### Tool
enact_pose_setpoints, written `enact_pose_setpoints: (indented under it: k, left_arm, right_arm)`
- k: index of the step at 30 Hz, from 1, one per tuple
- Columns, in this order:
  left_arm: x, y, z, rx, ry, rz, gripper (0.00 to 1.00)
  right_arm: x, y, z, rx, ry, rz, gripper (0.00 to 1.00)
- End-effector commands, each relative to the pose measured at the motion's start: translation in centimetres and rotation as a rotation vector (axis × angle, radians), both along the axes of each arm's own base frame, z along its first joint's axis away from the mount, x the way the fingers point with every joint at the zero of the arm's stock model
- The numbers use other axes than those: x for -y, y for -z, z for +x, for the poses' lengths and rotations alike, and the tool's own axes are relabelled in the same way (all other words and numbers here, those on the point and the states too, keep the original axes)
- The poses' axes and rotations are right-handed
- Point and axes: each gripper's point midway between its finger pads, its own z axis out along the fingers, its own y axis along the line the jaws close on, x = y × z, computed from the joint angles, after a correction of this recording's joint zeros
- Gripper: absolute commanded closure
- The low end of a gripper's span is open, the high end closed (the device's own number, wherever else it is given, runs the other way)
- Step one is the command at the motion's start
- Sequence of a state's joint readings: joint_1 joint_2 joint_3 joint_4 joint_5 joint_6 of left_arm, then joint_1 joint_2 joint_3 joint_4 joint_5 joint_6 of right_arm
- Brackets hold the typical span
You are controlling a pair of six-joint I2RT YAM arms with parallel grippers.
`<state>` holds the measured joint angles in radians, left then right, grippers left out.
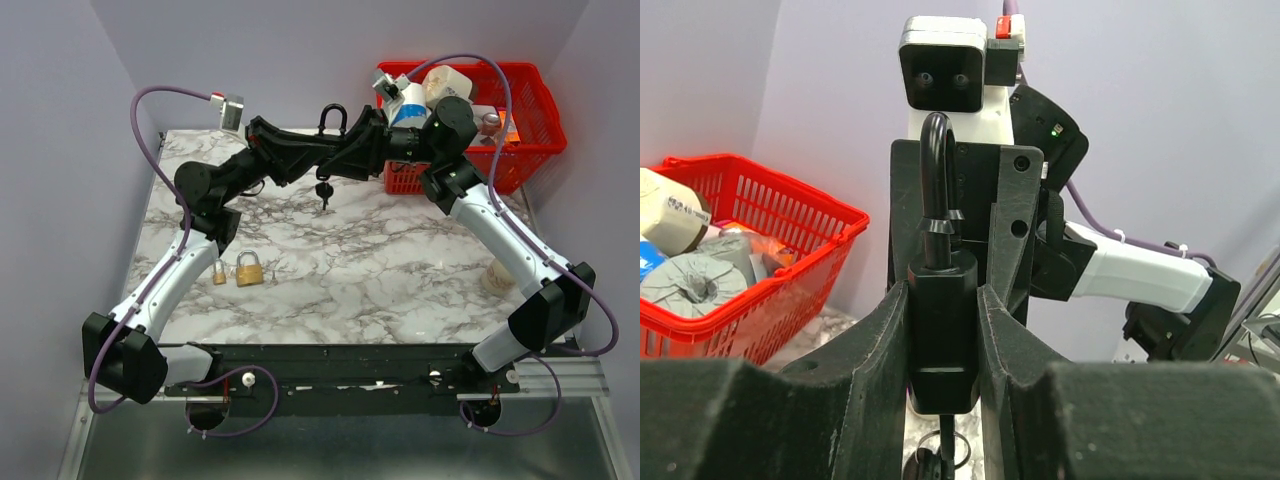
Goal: Lock with the key
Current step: Lock the lock.
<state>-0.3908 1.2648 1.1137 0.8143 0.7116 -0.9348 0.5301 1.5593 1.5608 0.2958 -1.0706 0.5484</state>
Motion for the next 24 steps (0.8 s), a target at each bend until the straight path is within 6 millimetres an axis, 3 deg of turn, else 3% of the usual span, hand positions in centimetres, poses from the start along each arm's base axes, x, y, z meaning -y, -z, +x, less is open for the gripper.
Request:
enact_pose_setpoints:
  k: [1, 4, 10, 15, 17, 18, 19, 21, 22, 24]
  left_arm:
    - [-0.7, -2.2, -1.6, 0.110, -0.025, -0.043, 0.73]
    - [-0.8, -2.0, -1.9, 0.121, -0.029, -0.023, 0.42]
    - [-1.6, -0.9, -1.7, 0.130, -0.056, 0.046, 0.15]
    - [-3.5, 0.8, -1.7, 0.250, -0.110, 0.204, 0.10]
    - [-4.1, 3.2, -1.2, 0.350, -0.136, 0.358, 0.10]
    - [-4.5, 2.7, -1.2, 0.396, -0.166, 0.397, 0.10]
    - [-5.3, 4.8, -0.1, 0.409, -0.199, 0.508, 0.10]
    - [-5.8, 4.8, -0.4, 0.512, -0.185, 0.601, 0.10]
    - [-6.2, 7.0, -0.5, 0.480, -0.159, 0.678, 0.11]
    - [-6.5, 6.9, -0.9, 0.659, -0.160, 0.755, 0.12]
  right_arm:
    - [0.4, -1.1, -1.7, 0.055, -0.045, 0.013, 0.99]
    - [0.5, -0.4, -1.9, 0.055, -0.044, -0.003, 0.99]
    - [1.1, 0.8, -3.1, 0.048, -0.080, -0.037, 0.99]
    - [1.5, 2.3, -4.5, 0.015, -0.164, -0.087, 0.99]
    - [1.8, 3.4, -5.1, -0.027, -0.189, -0.125, 0.99]
    - [1.9, 4.0, -5.0, 0.002, -0.183, -0.133, 0.99]
    - [2.1, 5.0, -5.2, -0.033, -0.179, -0.163, 0.99]
    - [2.3, 5.9, -5.3, 0.013, -0.172, -0.182, 0.99]
    - [2.5, 6.9, -5.5, -0.027, -0.172, -0.217, 0.99]
    - [2.7, 7.7, -5.3, -0.007, -0.164, -0.244, 0.99]
